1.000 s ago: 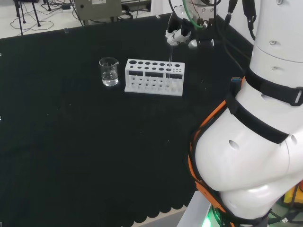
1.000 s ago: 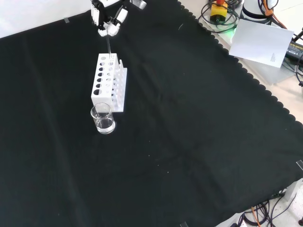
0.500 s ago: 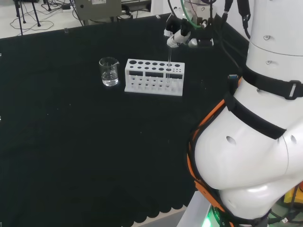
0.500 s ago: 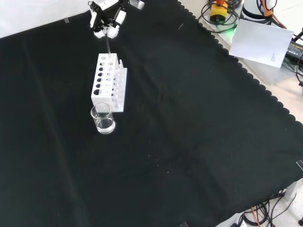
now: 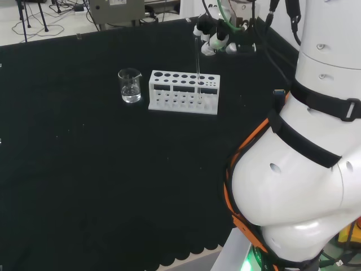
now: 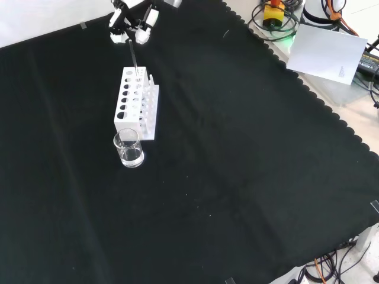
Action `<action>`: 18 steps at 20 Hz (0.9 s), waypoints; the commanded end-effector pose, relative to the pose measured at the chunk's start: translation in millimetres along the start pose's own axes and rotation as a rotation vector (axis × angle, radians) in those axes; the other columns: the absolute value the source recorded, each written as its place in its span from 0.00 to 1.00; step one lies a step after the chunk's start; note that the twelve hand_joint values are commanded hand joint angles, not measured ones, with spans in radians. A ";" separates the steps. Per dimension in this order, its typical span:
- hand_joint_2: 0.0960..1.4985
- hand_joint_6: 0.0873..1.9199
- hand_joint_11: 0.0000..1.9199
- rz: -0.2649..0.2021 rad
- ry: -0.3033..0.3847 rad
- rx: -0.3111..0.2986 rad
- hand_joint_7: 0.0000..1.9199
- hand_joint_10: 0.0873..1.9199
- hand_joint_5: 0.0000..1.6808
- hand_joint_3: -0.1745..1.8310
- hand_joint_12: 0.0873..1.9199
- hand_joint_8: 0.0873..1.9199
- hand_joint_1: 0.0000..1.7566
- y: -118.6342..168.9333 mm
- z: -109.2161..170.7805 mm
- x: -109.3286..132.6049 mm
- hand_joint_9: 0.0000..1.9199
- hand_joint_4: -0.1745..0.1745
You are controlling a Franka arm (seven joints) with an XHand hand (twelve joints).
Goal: Put the glass rod back on the white test tube rack.
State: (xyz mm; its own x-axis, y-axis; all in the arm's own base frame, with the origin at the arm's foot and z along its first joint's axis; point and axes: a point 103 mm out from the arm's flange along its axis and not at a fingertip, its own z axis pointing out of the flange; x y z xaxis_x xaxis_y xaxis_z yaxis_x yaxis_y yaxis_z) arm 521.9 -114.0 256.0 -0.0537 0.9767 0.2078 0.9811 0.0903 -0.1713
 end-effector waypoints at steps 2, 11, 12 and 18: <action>0.57 0.36 0.72 0.025 -0.003 -0.014 0.43 0.31 0.24 0.00 0.42 0.37 0.79 -17.1 -12.7 -8.1 0.91 0.00; 0.57 0.36 0.72 0.033 -0.016 -0.070 0.44 0.32 0.26 0.00 0.42 0.37 0.79 -34.8 -37.6 -2.9 0.91 0.00; 0.57 0.36 0.72 0.035 -0.018 -0.077 0.44 0.32 0.26 0.00 0.42 0.37 0.79 -36.9 -40.5 -2.8 0.91 0.00; 0.57 0.36 0.71 0.059 -0.017 -0.106 0.44 0.32 0.27 0.00 0.42 0.37 0.79 -50.2 -48.6 -6.7 0.91 0.00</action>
